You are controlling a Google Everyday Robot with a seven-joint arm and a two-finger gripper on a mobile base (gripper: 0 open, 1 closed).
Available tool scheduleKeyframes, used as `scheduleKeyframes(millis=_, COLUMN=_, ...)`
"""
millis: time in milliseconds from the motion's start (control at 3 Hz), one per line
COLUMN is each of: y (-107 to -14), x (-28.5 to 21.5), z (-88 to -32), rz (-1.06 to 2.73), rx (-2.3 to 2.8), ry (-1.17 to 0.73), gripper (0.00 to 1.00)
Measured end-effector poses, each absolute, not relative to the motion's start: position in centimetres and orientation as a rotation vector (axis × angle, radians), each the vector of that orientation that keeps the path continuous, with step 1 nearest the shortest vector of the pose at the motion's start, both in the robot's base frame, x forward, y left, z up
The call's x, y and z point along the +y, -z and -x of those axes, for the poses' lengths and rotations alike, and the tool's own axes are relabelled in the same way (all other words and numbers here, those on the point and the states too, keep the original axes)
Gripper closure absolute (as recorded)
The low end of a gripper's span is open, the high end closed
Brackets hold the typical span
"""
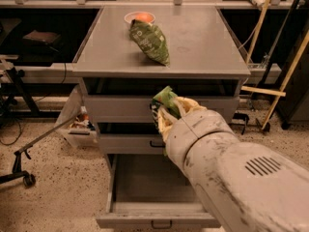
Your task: Pick green rice chip bag from bottom drawer and place on counter
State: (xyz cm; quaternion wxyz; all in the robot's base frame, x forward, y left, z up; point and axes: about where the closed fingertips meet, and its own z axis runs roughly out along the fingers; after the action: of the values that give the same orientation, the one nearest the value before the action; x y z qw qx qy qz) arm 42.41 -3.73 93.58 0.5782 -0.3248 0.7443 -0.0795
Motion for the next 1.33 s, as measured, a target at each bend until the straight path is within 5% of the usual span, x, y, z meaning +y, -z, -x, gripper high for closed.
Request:
scheduleKeyframes(millis=333, y=-94.9, x=-5.5, z=-44.6, rz=0.71, rx=1.731, ry=0.185, gripper=1.0)
scheduleKeyframes(millis=1333, y=-107.4, x=-16.0, z=-62.9, rz=0.314, rx=1.544, ry=0.333, gripper=1.0)
